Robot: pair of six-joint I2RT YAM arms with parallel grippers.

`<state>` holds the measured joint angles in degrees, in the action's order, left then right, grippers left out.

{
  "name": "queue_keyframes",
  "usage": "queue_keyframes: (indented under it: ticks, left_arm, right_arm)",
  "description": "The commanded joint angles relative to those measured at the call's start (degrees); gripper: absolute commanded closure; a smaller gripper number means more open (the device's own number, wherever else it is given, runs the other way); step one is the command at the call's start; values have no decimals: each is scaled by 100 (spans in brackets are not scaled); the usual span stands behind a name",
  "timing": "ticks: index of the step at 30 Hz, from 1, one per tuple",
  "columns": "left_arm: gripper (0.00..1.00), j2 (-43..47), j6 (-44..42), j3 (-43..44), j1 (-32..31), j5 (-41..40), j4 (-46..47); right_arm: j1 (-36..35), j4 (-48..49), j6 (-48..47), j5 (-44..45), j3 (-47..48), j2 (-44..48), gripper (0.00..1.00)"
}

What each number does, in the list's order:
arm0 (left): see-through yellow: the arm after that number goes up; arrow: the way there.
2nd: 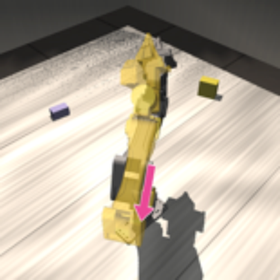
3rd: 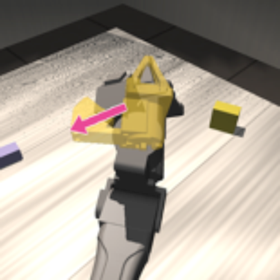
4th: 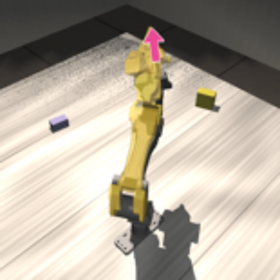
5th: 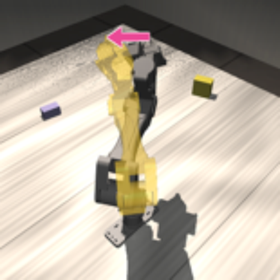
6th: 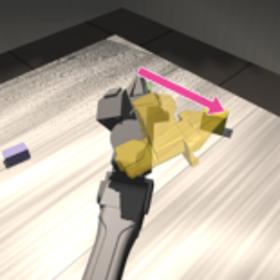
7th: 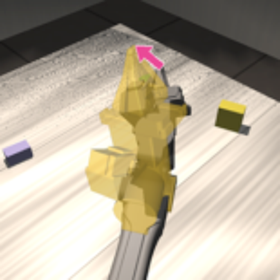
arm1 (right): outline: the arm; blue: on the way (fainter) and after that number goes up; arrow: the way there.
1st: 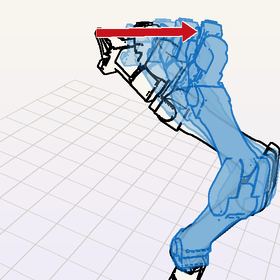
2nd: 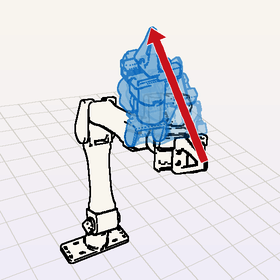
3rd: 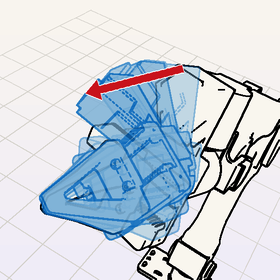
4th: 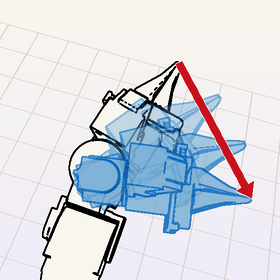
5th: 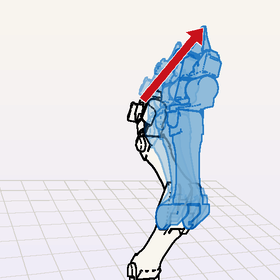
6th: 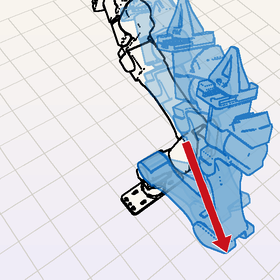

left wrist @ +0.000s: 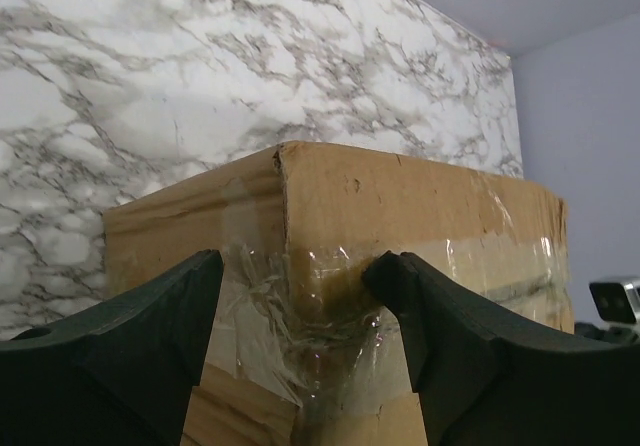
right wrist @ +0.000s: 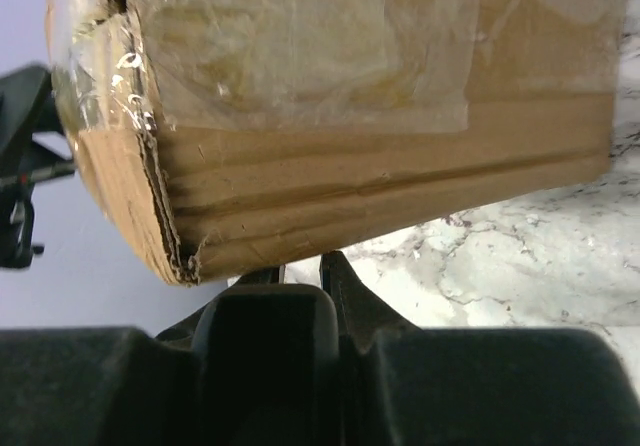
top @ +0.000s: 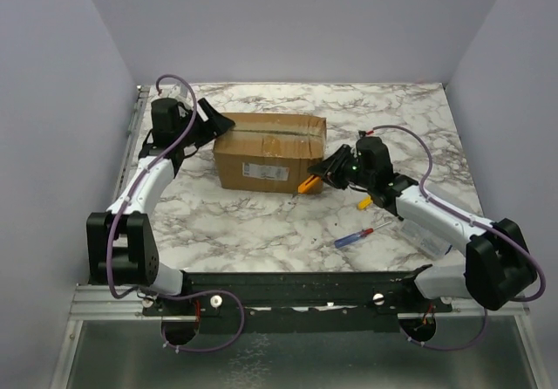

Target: Unpack the express box

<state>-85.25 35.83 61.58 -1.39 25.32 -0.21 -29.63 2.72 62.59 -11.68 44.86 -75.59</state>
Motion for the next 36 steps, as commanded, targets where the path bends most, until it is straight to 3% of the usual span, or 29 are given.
queue_keyframes:
  ticks: [1, 10, 21, 28, 36]
  left_arm:
    - [25, 682, 241, -599, -230, 418, -252]
    - [25, 1836, 796, -1599, -846, 22, -252]
    - [24, 2429, 1412, -1855, -2398, -883, -163]
    - [24, 2631, 926, -1696, -2753, -949, -343]
    - [23, 3940, -185, -1613, -2745, -1013, -749]
  right_arm:
    - [99, -91, 9, 513, 71, -129, 100]
    - [331, -501, -627, 503, 913, -743, 100]
    - [352, -1821, -2226, 299, 2961, -2035, 100]
    - [368, -2208, -2931, 471, 3129, -1961, 100]
    - [561, -2461, -3203, 1100, 2569, -1141, 100]
